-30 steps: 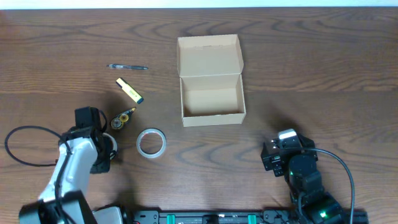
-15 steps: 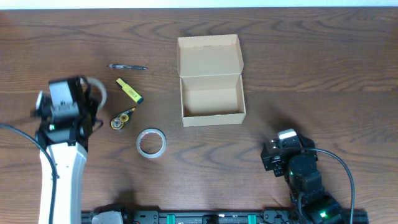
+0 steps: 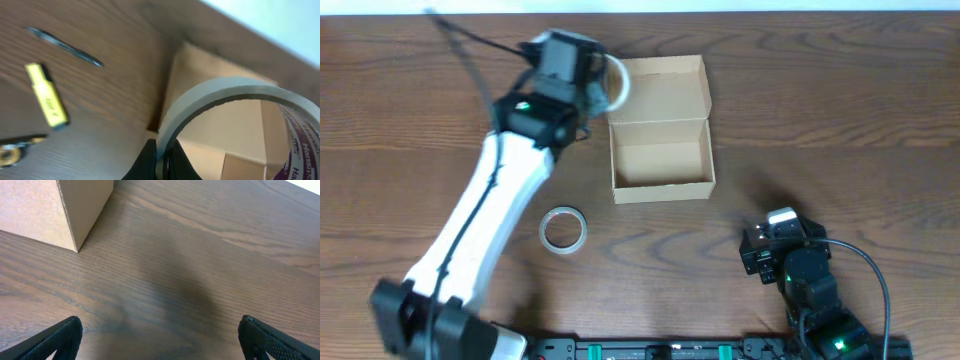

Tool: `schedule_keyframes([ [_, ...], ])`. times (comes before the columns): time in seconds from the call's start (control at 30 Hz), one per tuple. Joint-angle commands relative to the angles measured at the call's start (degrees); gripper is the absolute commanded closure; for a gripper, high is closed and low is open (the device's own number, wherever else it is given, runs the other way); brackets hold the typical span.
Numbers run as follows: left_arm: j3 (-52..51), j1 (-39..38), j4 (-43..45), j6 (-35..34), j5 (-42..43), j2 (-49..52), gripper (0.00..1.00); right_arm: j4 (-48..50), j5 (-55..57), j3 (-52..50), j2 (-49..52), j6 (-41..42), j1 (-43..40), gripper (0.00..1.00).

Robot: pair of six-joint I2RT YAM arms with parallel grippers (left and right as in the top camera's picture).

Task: Pack container
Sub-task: 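Lift the tape roll with the left gripper and carry it to the box, then lower the tape roll into the box and open the left gripper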

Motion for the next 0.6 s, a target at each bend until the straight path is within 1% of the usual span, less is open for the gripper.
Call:
schedule_keyframes([
  [0.0, 2.0, -2.8, 0.2, 1.4, 2.0, 3.4, 0.94, 0.1, 0.5, -0.5, -0.3, 0.0, -0.4, 0.01],
  [0.27, 2.0, -8.2, 0.4, 1.2, 5.1, 8.9, 0.94, 0.1, 0.5, -0.5, -0.3, 0.0, -0.4, 0.01],
  [0.57, 1.4, -10.4, -1.0, -0.8, 6.8, 11.2, 0.94, 0.1, 0.5, -0.5, -0.3, 0.0, -0.4, 0.01],
])
